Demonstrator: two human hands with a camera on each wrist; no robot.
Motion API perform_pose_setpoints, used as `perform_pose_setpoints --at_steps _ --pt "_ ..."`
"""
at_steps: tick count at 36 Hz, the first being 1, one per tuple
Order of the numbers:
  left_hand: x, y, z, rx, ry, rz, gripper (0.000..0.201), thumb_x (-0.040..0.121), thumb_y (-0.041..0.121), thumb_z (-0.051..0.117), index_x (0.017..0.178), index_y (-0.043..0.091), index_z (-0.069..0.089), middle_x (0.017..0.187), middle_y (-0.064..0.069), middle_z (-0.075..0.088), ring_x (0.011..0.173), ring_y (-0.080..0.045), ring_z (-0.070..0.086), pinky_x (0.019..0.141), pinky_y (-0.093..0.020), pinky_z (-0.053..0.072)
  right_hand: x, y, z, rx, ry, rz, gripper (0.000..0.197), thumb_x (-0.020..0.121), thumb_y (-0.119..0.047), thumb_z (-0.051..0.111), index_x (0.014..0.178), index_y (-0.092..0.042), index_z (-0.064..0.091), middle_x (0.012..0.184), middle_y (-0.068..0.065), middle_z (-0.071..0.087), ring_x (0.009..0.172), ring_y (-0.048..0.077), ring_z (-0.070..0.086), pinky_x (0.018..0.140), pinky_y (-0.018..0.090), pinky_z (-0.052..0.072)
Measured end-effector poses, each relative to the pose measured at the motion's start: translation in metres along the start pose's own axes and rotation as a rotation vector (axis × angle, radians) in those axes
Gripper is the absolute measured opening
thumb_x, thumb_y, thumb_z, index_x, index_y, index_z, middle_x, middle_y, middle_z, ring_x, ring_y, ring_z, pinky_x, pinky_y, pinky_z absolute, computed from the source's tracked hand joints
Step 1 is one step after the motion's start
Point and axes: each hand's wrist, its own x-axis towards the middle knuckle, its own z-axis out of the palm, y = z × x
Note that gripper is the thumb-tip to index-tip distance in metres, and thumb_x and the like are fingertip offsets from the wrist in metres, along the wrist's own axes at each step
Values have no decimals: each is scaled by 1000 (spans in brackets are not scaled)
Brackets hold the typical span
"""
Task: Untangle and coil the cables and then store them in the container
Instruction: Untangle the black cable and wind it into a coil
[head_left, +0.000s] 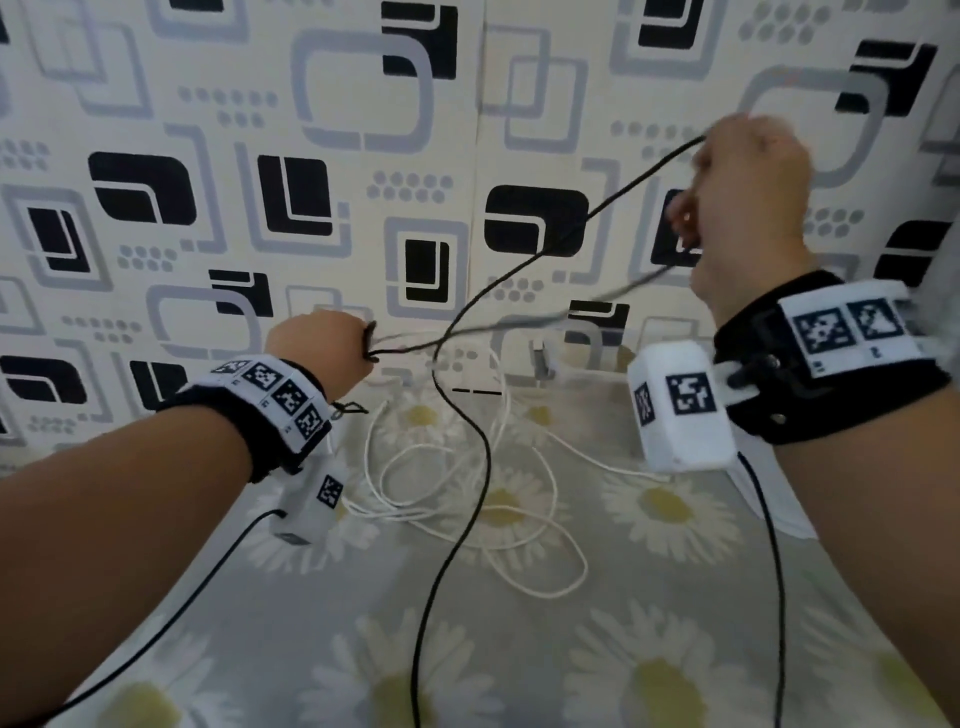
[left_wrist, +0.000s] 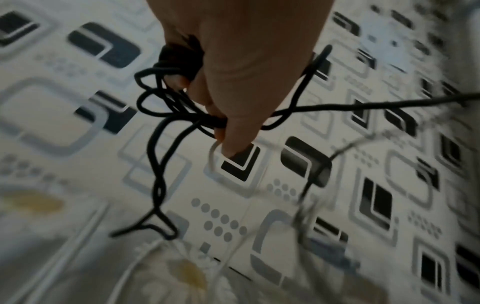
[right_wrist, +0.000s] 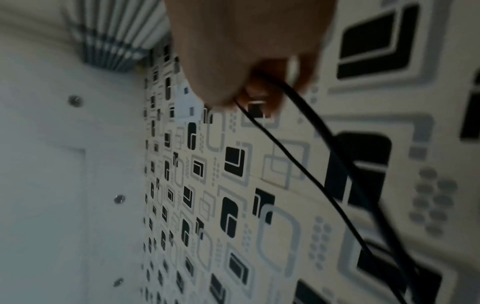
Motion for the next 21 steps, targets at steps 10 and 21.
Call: perform_pose_setpoints --at_steps 10,21 --pt "-3 4 5 -185 -44 146 36 89 51 56 73 18 56 75 -2 60 72 -23 56 62 -29 42 -39 45 -10 -1660 -1167 25 26 82 -29 63 61 -12 61 44 -4 59 56 19 59 59 27 47" --pt "-26 31 4 73 -62 347 31 95 47 47 98 19 60 97 1 62 91 -23 61 66 -29 42 -59 83 41 -1112 -1058 -383 38 93 -41 56 127 -24 52 114 -3 56 107 19 54 87 34 43"
